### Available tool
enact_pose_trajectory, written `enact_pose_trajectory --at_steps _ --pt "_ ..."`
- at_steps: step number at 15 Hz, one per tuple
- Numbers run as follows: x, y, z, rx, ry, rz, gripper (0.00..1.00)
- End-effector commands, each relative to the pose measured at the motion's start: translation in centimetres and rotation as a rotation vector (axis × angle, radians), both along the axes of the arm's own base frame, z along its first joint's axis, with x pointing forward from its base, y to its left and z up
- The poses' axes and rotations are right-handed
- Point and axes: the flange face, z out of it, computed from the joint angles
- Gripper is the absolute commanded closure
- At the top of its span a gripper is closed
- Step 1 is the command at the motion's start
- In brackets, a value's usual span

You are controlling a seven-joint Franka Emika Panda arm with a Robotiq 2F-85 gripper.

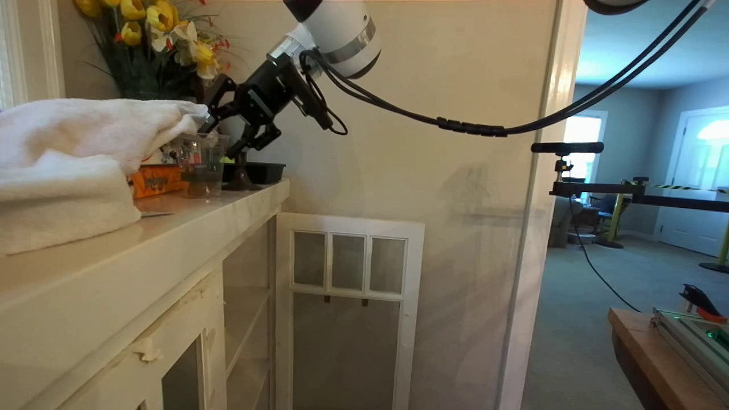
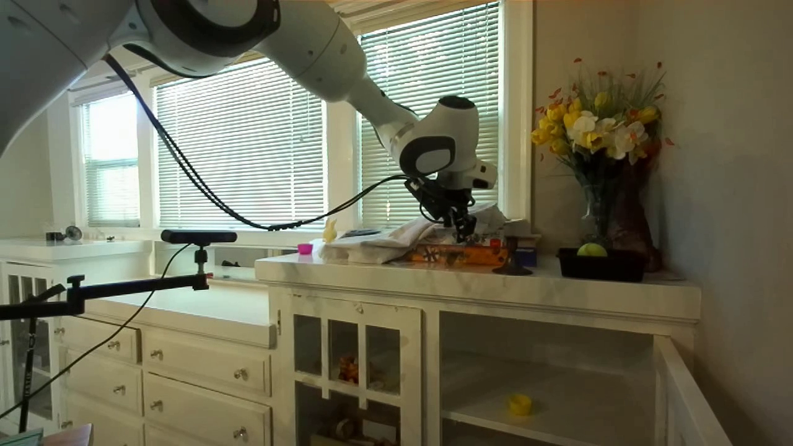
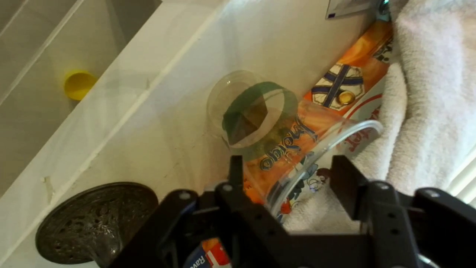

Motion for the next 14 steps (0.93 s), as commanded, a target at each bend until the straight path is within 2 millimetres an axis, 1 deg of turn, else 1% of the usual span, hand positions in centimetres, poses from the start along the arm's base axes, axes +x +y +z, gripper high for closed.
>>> enact_pose_trajectory --at_steps 1,5,6,7,9,10,11,12,13,14 --pt "0.85 -0.13 -0.01 0.029 0.008 0.002 0.67" --pt "0.96 -0.12 -0.14 0.026 0.01 0.005 0.95" --pt "1.02 -0.13 -0.17 0.026 0.011 0.006 0.99" --pt "1.07 -0.13 -0.24 0.025 0.011 0.006 1.0" --pt "1.09 -0.1 -0.39 0.023 0.016 0.009 1.0" --pt "1.1 -0.11 -0.35 0.022 0.016 0.01 0.97" --pt "1.11 -0.12 -0.35 0.022 0.016 0.01 0.98" --pt "1.11 -0.12 -0.36 0.02 0.017 0.011 0.92" --pt "1.11 -0.12 -0.39 0.02 0.02 0.012 0.68" --pt "1.11 -0.13 -0.42 0.02 0.022 0.013 0.67"
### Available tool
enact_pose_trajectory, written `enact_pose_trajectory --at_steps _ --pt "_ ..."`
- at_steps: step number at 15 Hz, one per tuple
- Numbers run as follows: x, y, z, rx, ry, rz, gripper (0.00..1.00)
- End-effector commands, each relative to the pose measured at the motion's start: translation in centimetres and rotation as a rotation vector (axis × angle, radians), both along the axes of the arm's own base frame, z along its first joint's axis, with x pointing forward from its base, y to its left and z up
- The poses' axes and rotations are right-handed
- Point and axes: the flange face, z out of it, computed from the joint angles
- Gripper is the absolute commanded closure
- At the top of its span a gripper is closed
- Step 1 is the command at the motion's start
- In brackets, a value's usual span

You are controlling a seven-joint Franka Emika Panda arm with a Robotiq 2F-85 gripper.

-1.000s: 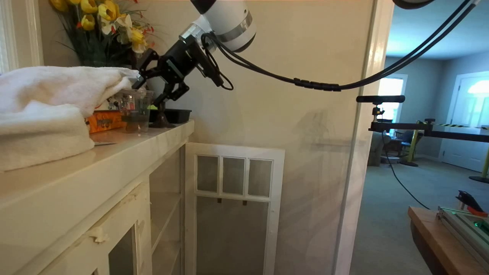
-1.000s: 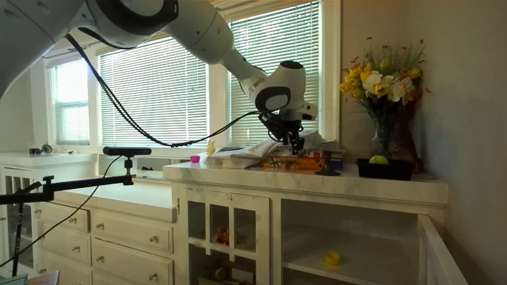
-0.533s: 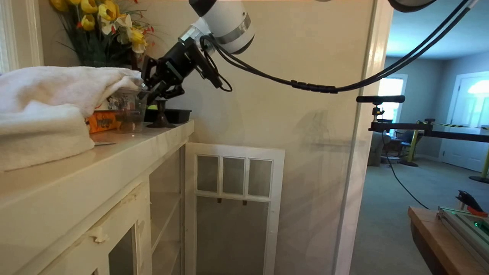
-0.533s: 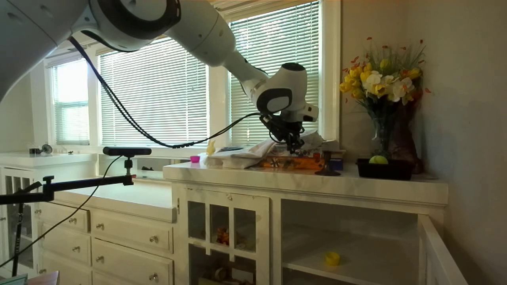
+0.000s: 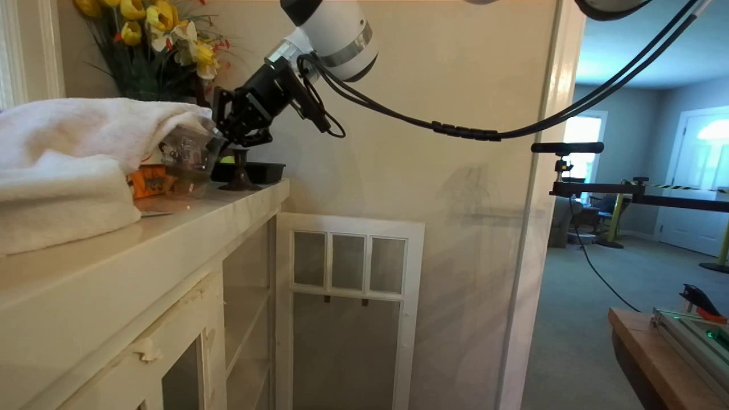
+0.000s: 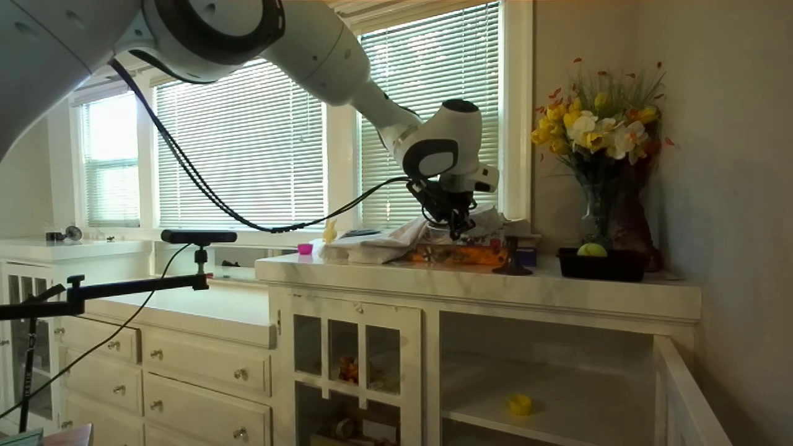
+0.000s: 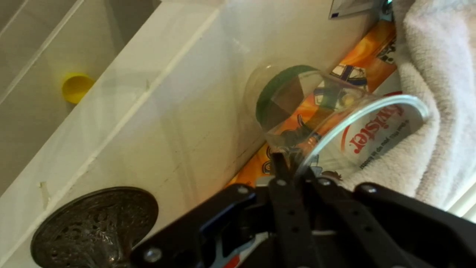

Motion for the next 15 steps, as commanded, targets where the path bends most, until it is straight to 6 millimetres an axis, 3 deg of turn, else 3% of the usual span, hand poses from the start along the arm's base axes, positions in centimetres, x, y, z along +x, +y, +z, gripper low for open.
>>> enact_pose_trajectory --at_steps 1,8,10,11,13,14,15 --pt "0.6 0.0 0.1 0.012 0.013 0.007 0.64" --pt "0.3 0.1 1.2 -0.008 0.011 0.017 0.16" --pt "0.3 0.1 2.0 -0.012 0.004 0.025 0.19" --pt "0.3 0.1 2.3 -0.013 0.001 0.026 0.13" --pt "0.3 0.1 2.7 -0.012 -0.002 0.026 0.43" --pt "0.4 0.1 2.9 -0.012 -0.003 0.027 0.44" --pt "0.4 0.1 3.0 -0.013 -0.004 0.029 0.51"
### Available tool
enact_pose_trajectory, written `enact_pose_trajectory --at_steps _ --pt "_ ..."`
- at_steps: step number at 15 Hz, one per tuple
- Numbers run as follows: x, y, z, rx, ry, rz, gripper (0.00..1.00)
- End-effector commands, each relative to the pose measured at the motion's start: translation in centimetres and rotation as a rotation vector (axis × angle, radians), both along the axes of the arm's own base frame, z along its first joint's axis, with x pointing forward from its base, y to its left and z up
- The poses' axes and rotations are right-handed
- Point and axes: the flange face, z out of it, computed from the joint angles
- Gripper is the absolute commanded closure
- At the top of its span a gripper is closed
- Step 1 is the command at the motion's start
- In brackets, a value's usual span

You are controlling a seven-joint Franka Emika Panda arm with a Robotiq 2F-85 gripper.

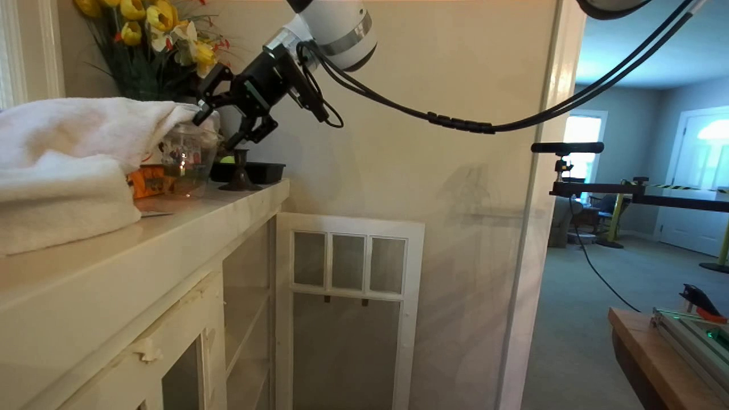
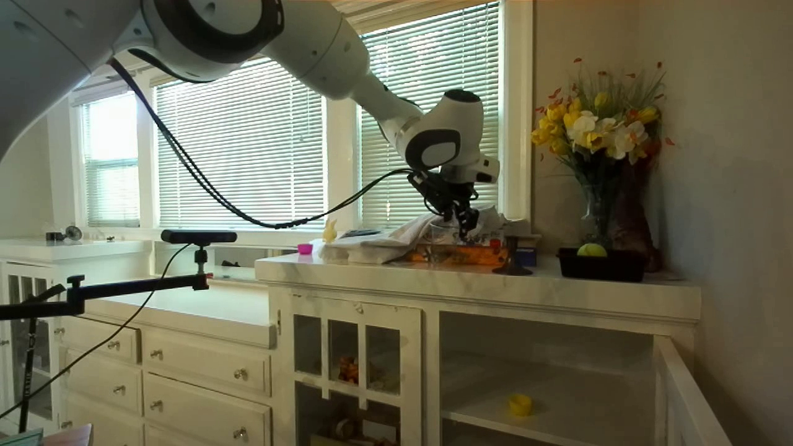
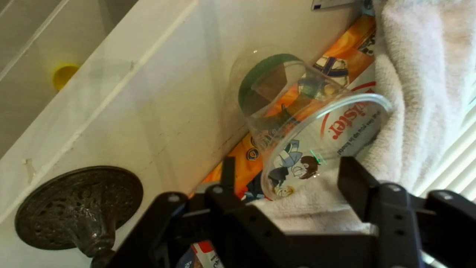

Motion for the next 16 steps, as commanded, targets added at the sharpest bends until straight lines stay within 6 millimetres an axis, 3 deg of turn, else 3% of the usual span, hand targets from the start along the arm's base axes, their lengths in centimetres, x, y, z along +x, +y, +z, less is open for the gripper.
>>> enact_pose_trajectory --at_steps 1,6,7,13,16 --pt "0.1 0.1 1.0 -0.011 0.01 0.007 0.58" --pt "0.1 0.0 1.0 -0.011 0.012 0.006 0.95" --pt "0.1 -0.1 1.0 -0.011 0.012 0.005 0.99" --pt "-0.5 -0.5 1.8 -0.019 0.02 -0.003 0.99" --pt "-1.7 -3.3 3.6 -0.034 0.024 -0.055 0.99"
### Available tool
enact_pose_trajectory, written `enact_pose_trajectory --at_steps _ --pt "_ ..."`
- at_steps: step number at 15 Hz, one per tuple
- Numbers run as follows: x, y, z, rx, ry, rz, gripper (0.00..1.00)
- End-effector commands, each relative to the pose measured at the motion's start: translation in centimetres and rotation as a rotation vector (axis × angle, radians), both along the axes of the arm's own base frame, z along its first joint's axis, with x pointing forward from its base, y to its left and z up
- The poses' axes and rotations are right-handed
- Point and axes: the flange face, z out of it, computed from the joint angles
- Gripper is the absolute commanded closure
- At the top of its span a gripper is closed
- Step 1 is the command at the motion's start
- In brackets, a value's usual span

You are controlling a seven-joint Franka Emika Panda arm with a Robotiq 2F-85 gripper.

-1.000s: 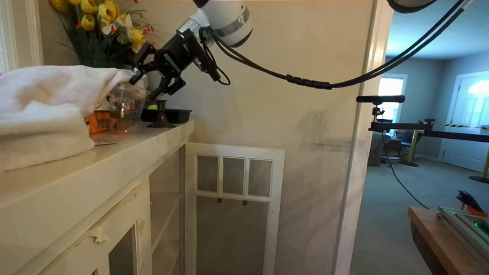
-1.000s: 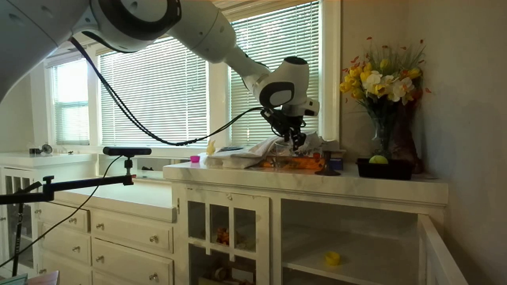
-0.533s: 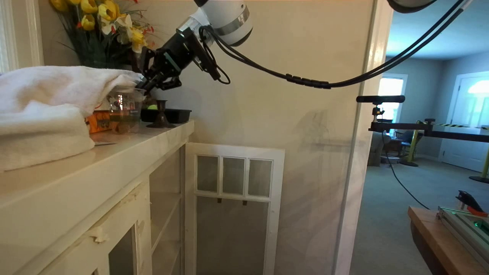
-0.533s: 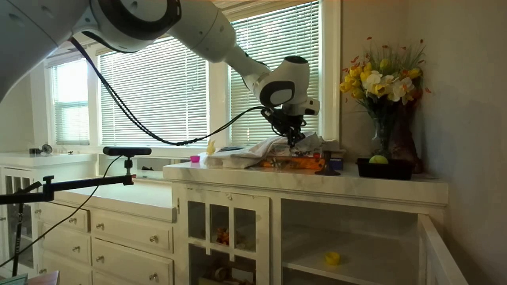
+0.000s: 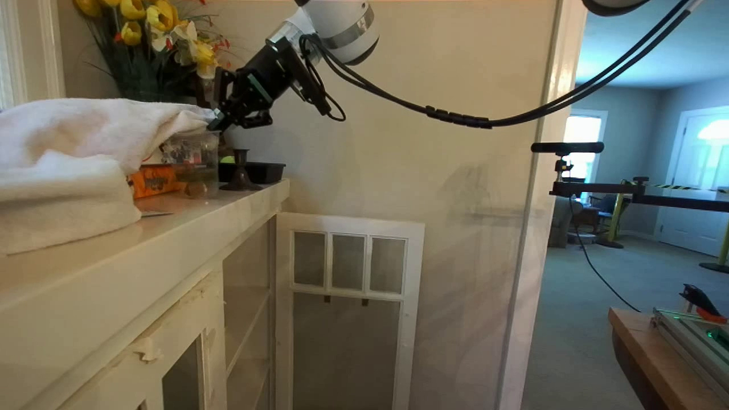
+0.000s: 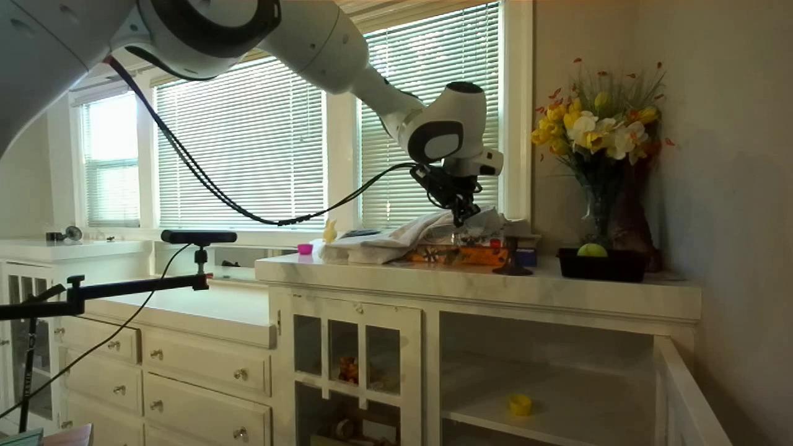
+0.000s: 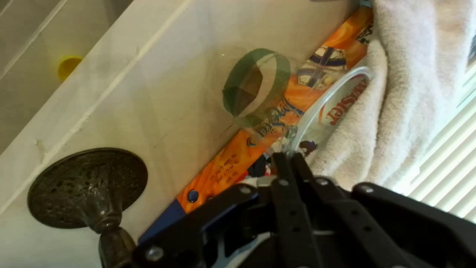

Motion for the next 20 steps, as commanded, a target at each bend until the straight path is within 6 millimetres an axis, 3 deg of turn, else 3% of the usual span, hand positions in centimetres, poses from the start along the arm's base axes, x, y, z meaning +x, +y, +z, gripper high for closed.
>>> enact_pose_trajectory --at_steps 1,6,11,14,20 --pt "-2.0 -3.7 2.9 -0.027 0.031 -0.077 0.99" --pt "-4.8 -11.1 4.9 -0.004 0.065 -0.288 0.99" --pt "-7.4 -16.9 4.9 0.072 0.087 -0.537 0.99" --pt "-8.1 -19.2 3.2 0.094 0.059 -0.682 0.99" --pt "-10.0 -22.4 -2.1 0.105 0.008 -0.941 0.99"
